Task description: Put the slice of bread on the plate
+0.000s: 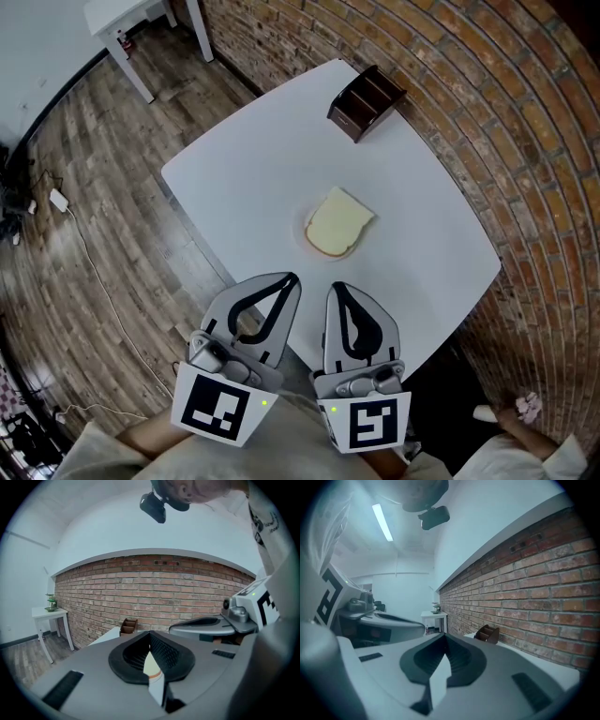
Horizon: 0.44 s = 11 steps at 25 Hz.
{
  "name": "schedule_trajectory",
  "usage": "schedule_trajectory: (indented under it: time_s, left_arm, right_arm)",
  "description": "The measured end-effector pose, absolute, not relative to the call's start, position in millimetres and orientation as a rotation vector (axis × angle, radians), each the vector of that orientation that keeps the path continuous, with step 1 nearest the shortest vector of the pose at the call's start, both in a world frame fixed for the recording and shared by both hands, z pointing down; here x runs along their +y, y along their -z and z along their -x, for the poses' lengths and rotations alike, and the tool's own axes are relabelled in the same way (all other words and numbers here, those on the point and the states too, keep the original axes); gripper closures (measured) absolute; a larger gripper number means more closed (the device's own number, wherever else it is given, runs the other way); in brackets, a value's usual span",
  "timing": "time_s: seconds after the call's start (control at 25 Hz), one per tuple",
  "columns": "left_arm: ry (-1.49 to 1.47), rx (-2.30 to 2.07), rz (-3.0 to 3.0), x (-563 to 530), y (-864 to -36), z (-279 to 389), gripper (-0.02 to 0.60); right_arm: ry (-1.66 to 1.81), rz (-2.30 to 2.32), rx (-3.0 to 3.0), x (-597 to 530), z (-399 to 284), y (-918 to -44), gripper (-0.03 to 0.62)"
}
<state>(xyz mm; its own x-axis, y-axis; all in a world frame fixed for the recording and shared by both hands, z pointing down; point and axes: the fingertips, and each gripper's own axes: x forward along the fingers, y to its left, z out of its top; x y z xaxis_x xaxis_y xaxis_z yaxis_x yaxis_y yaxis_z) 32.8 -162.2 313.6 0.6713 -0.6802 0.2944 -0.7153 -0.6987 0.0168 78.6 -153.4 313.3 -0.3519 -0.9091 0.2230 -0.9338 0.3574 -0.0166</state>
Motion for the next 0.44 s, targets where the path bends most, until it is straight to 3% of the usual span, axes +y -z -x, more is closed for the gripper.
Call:
schedule_trajectory:
  time_s: [0.44]
  left_arm:
    - [-0.381, -1.162, -2.747, -158.8, -315.9, -41.4, 0.572]
  right_arm:
    - [-0.209, -1.638, -2.445, -148.6, -82.2, -317.8, 0.588]
